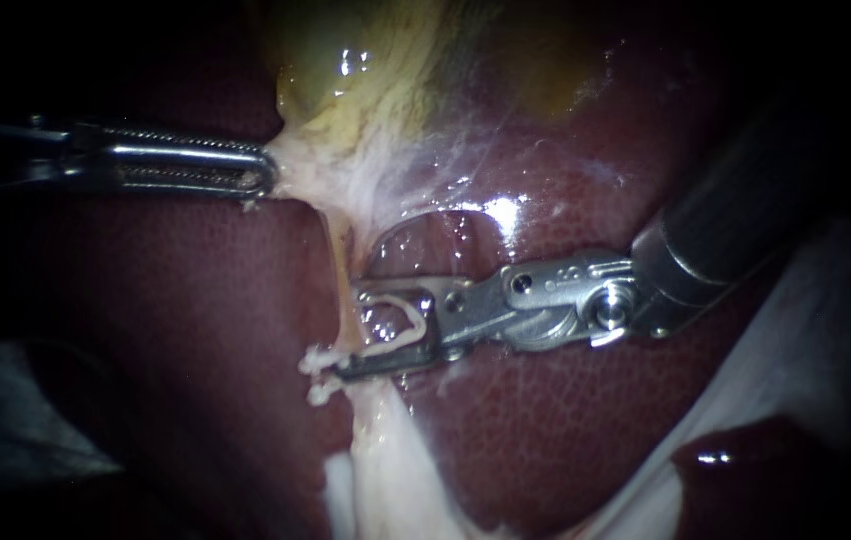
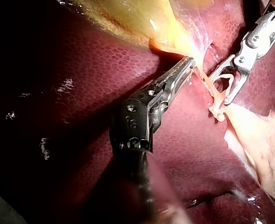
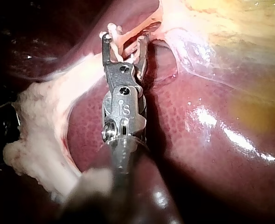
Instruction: Clipping third clip left tube
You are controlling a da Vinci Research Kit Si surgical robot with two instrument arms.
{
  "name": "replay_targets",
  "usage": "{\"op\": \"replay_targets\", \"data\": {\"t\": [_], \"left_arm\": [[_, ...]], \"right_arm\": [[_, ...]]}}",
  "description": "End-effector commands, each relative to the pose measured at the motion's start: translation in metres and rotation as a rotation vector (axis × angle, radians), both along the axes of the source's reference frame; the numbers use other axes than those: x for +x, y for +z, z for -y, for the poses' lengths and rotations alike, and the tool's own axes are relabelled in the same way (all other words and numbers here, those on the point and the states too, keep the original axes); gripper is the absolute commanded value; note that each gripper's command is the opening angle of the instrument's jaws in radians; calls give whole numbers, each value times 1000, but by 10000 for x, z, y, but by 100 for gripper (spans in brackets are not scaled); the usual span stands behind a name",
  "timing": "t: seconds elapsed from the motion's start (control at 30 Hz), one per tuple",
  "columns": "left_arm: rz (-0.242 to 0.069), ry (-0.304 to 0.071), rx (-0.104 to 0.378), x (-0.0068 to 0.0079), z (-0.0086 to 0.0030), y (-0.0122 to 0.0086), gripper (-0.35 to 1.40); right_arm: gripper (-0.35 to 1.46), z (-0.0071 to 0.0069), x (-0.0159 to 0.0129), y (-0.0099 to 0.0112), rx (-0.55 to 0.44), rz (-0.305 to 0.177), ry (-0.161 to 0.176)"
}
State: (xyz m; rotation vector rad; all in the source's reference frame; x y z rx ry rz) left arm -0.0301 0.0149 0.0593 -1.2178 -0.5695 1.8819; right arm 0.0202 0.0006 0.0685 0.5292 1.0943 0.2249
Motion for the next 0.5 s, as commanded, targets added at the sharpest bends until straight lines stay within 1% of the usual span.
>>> {"op": "replay_targets", "data": {"t": [0.03, 0.17, 0.27, 0.5], "left_arm": [[0, 0, 0, 0, 0, 0, -35], [0, 0, 0, 0, 0, 0, -35], [0, 0, 0, 0, 0, 0, -35], [1, 1, 0, 1, 0, -1, -35]], "right_arm": [[47, 0, 0, 0, 0, 0, 0], [47, 1, -3, -1, 7, -3, 0], [47, 0, -10, -3, 30, -19, 3], [48, -15, -41, -20, 87, -65, 11]]}}
